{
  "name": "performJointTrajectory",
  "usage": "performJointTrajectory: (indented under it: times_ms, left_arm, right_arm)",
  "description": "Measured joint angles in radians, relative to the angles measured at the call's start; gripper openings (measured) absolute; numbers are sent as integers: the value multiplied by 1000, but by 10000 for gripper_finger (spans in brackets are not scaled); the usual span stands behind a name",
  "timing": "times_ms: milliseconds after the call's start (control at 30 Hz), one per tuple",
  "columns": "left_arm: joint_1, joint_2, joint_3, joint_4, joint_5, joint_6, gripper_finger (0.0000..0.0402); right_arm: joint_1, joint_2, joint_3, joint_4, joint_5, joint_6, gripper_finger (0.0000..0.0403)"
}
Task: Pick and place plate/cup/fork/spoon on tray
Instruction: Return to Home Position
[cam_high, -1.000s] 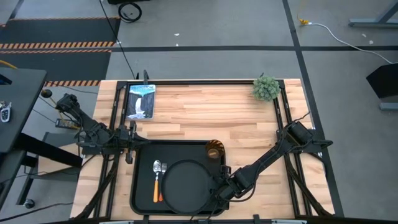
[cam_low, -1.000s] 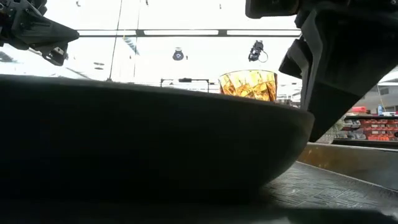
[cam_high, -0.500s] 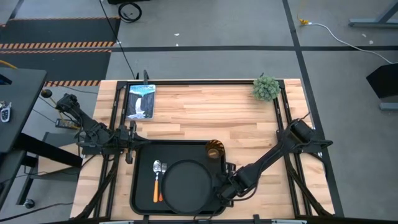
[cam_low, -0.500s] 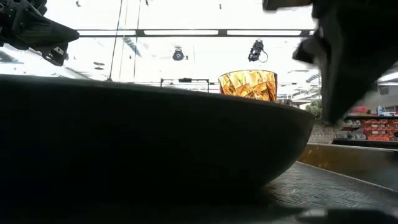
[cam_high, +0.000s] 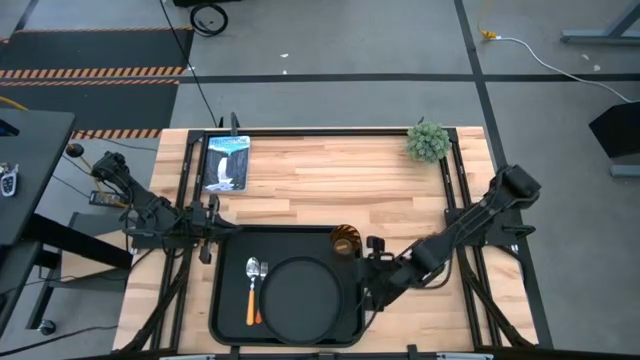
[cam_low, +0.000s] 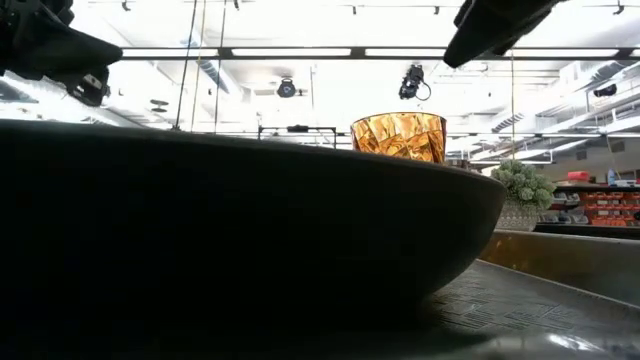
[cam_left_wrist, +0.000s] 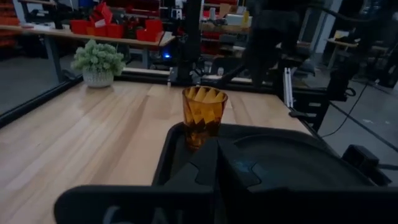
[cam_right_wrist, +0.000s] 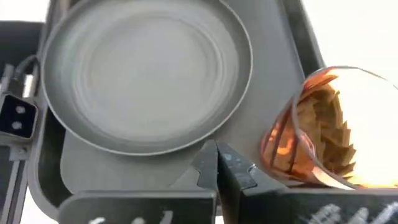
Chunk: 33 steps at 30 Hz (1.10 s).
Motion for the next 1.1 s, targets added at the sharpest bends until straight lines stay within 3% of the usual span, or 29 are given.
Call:
performJointTrajectory:
  times_ms: [167,267,633,800,1100]
  left_arm:
    - [0,8,-115,156,5,-5,11]
    - [2,7,-125,133,-1,-15,11]
    - [3,4,-125,316,-7,236,11]
    - [15,5,-125,319,-8,234,11]
    - [13,5,-125,322,-7,192,11]
  right_arm:
    - [-32,-138,-224,257,28,-76,2]
    - [-70,-233,-363,416,35,-118,3]
    - [-219,-568,-765,997,-28,-378,3]
    - [-302,-685,-882,1084,-42,-444,3]
    - [-465,-848,-991,1091,-188,-476,4]
